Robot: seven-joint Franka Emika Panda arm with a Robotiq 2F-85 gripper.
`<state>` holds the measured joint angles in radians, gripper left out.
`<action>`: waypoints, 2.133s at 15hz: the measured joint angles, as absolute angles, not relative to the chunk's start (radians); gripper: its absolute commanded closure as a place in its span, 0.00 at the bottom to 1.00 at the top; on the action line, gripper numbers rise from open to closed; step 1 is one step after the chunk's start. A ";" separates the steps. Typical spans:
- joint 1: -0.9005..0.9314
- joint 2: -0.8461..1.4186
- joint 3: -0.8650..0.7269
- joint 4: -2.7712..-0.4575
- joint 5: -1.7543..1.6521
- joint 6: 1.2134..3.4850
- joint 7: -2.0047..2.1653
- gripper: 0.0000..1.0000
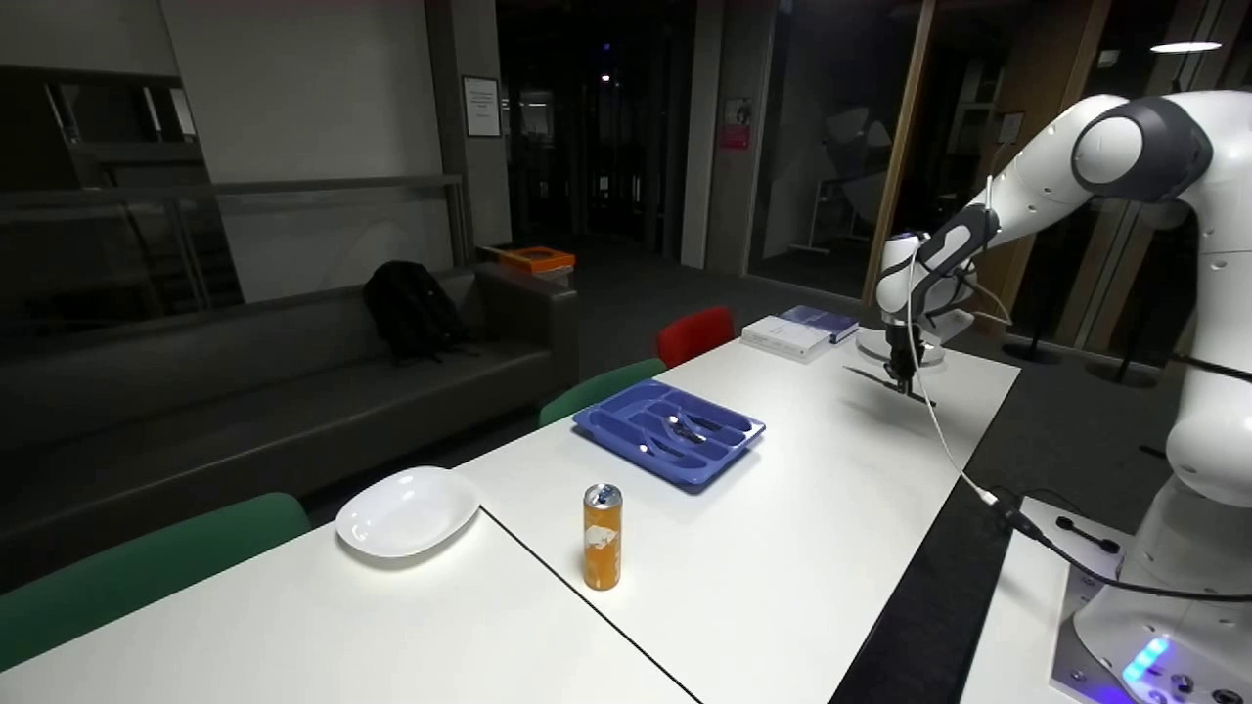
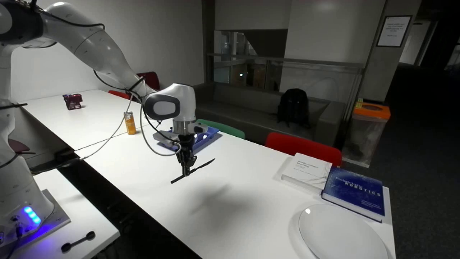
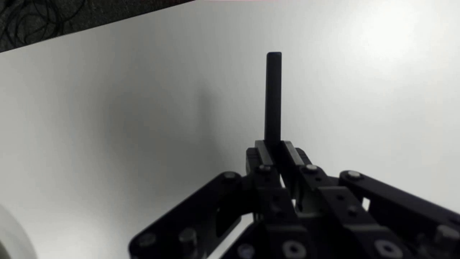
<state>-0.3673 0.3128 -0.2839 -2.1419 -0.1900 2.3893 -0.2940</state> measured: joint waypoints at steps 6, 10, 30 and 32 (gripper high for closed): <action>-0.230 0.286 -0.252 -2.173 -0.248 2.348 -0.152 0.97; -0.154 0.286 -0.219 -2.195 -0.275 2.330 -0.066 0.97; -0.072 0.281 -0.170 -2.242 -0.297 2.341 0.029 0.97; -0.064 0.281 -0.135 -2.241 -0.278 2.376 0.032 0.97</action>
